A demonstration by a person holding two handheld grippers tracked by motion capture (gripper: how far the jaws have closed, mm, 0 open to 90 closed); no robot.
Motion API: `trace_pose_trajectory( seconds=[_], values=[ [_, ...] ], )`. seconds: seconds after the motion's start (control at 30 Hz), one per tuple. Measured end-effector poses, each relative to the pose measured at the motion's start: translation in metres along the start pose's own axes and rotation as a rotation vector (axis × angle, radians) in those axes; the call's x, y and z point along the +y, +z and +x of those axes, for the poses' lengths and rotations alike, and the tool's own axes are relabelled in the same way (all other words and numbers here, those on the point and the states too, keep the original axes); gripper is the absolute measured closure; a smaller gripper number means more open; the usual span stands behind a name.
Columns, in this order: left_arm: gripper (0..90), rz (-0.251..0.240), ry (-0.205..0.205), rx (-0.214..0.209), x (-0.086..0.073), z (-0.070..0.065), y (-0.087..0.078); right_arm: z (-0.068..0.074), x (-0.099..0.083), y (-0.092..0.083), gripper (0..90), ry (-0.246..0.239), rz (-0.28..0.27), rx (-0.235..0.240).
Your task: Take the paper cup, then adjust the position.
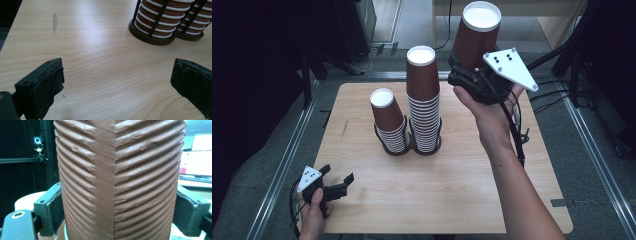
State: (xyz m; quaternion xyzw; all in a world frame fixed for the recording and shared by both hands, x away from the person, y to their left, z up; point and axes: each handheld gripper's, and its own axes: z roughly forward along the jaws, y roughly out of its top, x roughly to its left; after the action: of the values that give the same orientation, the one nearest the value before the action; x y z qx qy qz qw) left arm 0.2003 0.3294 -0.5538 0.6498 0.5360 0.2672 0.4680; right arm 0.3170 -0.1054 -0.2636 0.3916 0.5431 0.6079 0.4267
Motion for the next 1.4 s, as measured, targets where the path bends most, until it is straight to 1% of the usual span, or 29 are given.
trace_pose_trajectory(
  seconds=[0.03,0.07,0.1,0.2,0.3,0.43,0.47,0.53,0.73,0.83,0.93,0.97,1.0,1.07,1.13,1.17,1.2,1.23,1.27,1.3,1.33,1.37,1.4],
  values=[
    [0.0,0.001,0.001,0.000,0.000,0.000,0.000,0.000,0.000,0.000,12.4,0.000,0.000,0.000],
    [0.0,-0.001,0.000,0.001,0.000,0.000,0.000,-0.004,-0.003,-0.003,12.4,0.000,0.003,-0.007],
    [0.0,-0.001,0.000,0.001,0.000,0.000,0.000,-0.004,-0.003,-0.003,12.4,0.000,0.003,-0.007],
    [0.0,-0.001,0.001,0.001,0.000,0.000,0.000,-0.010,-0.009,-0.007,12.4,-0.002,0.009,-0.015],
    [0.0,-0.002,0.002,0.002,0.000,0.000,0.000,-0.012,-0.013,-0.009,12.4,-0.008,0.015,-0.019],
    [0.0,-0.002,0.001,0.002,0.000,0.000,0.000,-0.016,-0.025,-0.013,12.7,-0.028,0.030,-0.018],
    [0.0,-0.002,-0.002,0.003,0.000,0.000,0.000,-0.016,-0.025,-0.013,12.7,-0.028,0.030,-0.018],
    [0.0,-0.001,-0.003,0.002,0.000,0.000,0.000,-0.017,-0.034,-0.016,12.7,-0.043,0.041,-0.020],
    [0.0,0.000,0.000,0.001,0.000,0.000,0.000,-0.025,-0.051,-0.024,12.6,-0.031,0.046,-0.008],
    [0.0,-0.002,-0.003,0.000,0.000,0.000,0.000,-0.029,-0.058,-0.030,12.5,-0.024,0.045,-0.010],
    [0.0,-0.003,-0.004,0.000,0.000,0.000,0.000,-0.032,-0.063,-0.033,12.4,-0.039,0.044,-0.011],
    [0.0,-0.005,-0.005,0.001,0.000,0.000,0.000,-0.034,-0.068,-0.037,12.3,-0.042,0.044,-0.014],
    [0.0,-0.005,-0.008,-0.001,0.000,0.001,-0.001,-0.034,-0.068,-0.037,12.3,-0.042,0.044,-0.014],
    [0.0,-0.015,-0.023,0.000,0.000,0.002,-0.002,-0.035,-0.074,-0.041,12.2,-0.046,0.042,-0.016],
    [0.0,-0.022,-0.027,0.002,0.000,0.003,-0.003,-0.037,-0.081,-0.046,12.1,-0.053,0.043,-0.017],
    [0.0,-0.021,-0.024,0.004,0.000,0.003,-0.003,-0.037,-0.085,-0.048,12.1,-0.056,0.039,-0.016],
    [0.0,-0.020,-0.020,0.004,0.001,0.002,-0.004,-0.038,-0.092,-0.051,12.1,-0.067,0.047,-0.014],
    [0.0,-0.016,-0.012,0.010,0.001,0.001,-0.003,-0.038,-0.092,-0.051,12.1,-0.067,0.047,-0.014],
    [0.0,-0.010,0.003,0.014,0.001,-0.001,-0.003,-0.040,-0.100,-0.054,12.2,-0.076,0.060,-0.006],
    [0.0,-0.007,0.014,0.019,0.002,-0.002,-0.003,-0.040,-0.100,-0.054,12.2,-0.076,0.060,-0.006],
    [0.0,-0.004,0.028,0.024,0.002,-0.004,-0.003,-0.042,-0.107,-0.057,12.3,-0.093,0.075,-0.007],
    [0.0,0.001,0.040,0.032,0.002,-0.007,-0.002,-0.043,-0.111,-0.058,12.2,-0.094,0.081,-0.008],
    [0.0,0.001,0.040,0.032,0.002,-0.007,-0.002,-0.044,-0.115,-0.060,12.3,-0.095,0.084,-0.006]
  ],
)
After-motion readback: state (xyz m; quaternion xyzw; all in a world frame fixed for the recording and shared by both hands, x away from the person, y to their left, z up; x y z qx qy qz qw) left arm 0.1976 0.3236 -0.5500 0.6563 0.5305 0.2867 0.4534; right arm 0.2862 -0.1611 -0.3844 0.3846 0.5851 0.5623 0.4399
